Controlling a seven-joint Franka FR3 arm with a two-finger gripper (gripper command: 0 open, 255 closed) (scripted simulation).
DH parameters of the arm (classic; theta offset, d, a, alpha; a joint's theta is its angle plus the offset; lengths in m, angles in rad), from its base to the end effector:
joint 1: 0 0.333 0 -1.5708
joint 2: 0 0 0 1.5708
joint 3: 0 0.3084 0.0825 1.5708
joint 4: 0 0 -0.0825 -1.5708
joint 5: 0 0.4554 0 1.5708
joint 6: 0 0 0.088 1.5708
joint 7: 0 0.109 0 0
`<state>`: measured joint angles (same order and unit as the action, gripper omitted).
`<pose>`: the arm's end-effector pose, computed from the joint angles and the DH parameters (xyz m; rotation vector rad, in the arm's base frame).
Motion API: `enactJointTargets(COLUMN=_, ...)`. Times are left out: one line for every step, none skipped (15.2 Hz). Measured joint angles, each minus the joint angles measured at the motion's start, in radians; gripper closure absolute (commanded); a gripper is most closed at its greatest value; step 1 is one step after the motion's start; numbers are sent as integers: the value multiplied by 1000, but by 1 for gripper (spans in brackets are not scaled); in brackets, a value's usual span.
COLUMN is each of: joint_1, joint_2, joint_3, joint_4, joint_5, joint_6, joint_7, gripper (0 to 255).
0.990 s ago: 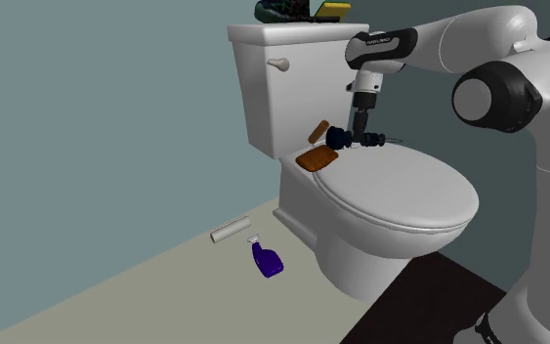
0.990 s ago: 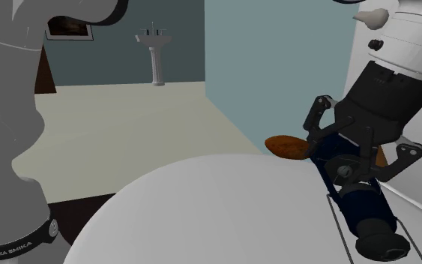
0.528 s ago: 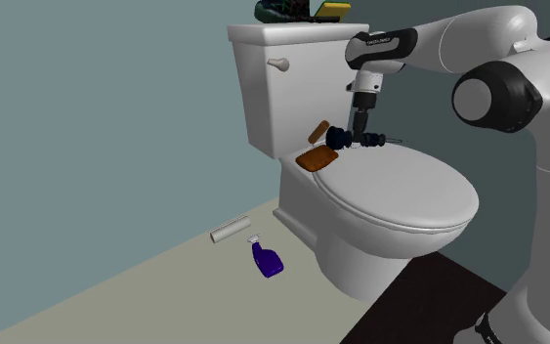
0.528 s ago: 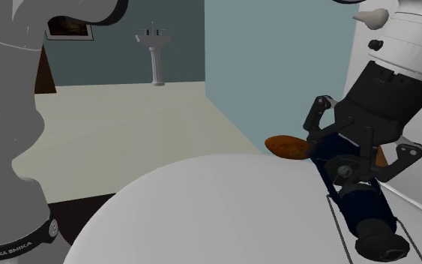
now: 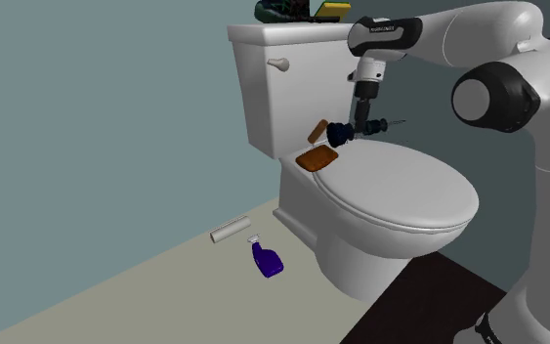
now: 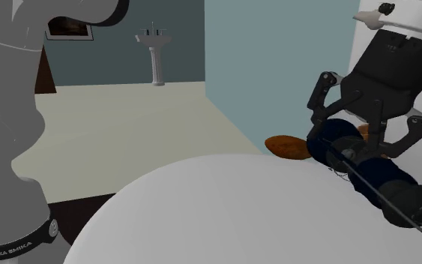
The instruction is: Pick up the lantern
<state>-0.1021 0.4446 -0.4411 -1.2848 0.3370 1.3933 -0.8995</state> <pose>0.6568 -0.2851 0.4773 -2.7782 -0.5295 0.1776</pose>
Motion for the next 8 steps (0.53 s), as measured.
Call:
enactJointTargets(joint_1=-1, joint_2=-3, joint_3=-1, joint_4=6, joint_5=-1, joint_6=-9, joint_7=2, gripper=255)
enactJointTargets(joint_1=-4, joint_2=-1, joint_3=-1, joint_4=24, joint_5=0, joint_6=-24, joint_7=4, gripper=255)
enactJointTargets(joint_1=-6, joint_2=0, joint_3=0, joint_4=39, joint_5=1, joint_6=-38, joint_7=7, gripper=255)
enactJointTargets(joint_1=-10, joint_2=6, joint_3=0, joint_4=61, joint_5=4, joint_6=-53, joint_7=10, gripper=255)
enactJointTargets(joint_1=-14, joint_2=8, joint_3=0, joint_4=79, joint_5=5, joint_6=-69, joint_7=11, gripper=255)
enactJointTargets(joint_1=-17, joint_2=12, joint_3=0, joint_4=101, joint_5=7, joint_6=-87, joint_7=16, gripper=255)
enactJointTargets(joint_1=-21, joint_2=16, joint_3=1, joint_4=122, joint_5=9, joint_6=-103, joint_7=19, gripper=255)
enactJointTargets(joint_1=-23, joint_2=18, joint_3=1, joint_4=132, joint_5=10, joint_6=-111, joint_7=20, gripper=255)
